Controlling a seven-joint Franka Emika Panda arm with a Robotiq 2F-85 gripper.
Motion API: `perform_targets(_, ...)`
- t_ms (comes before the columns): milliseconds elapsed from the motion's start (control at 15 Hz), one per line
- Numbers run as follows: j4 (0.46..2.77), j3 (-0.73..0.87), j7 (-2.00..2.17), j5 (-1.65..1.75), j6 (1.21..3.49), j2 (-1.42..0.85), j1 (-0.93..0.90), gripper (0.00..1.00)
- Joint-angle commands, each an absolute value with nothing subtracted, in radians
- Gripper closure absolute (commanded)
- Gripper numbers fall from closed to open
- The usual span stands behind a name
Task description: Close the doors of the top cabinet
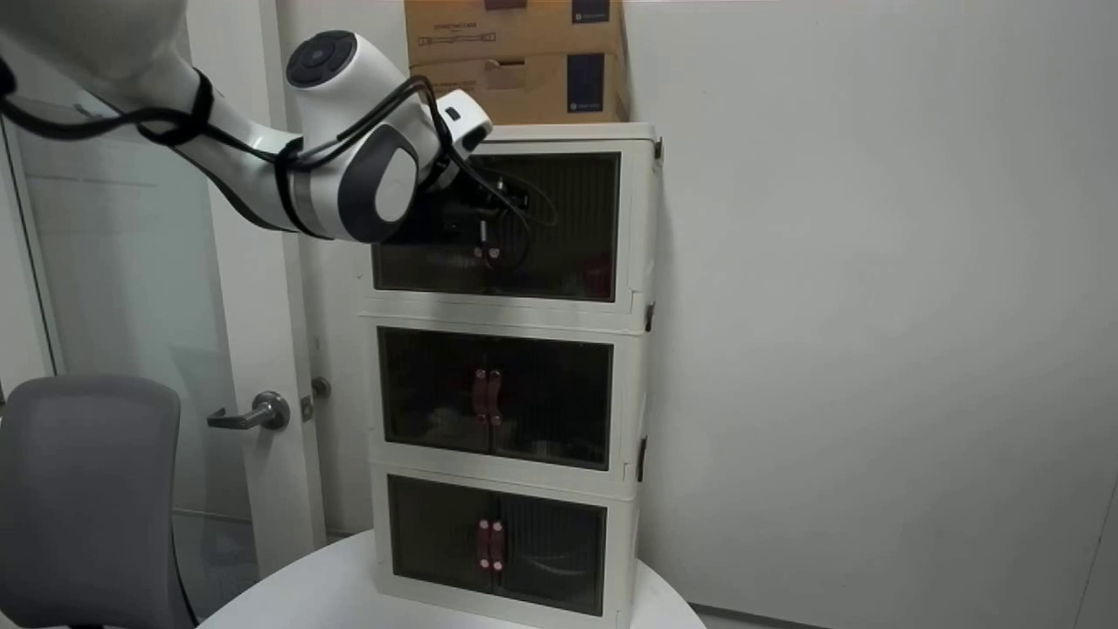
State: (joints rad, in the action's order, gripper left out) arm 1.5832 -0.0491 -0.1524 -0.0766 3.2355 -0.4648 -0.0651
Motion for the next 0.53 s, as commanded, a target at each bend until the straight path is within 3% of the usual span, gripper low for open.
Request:
perform_targets(0, 1.485, -0.117, -0.161, -0.078, 3.074, -0.449, -0.053, 0.00)
perform_targets(467, 1.585, -0.090, -0.123, -0.051, 2.597, -0.231, -0.042, 0.00)
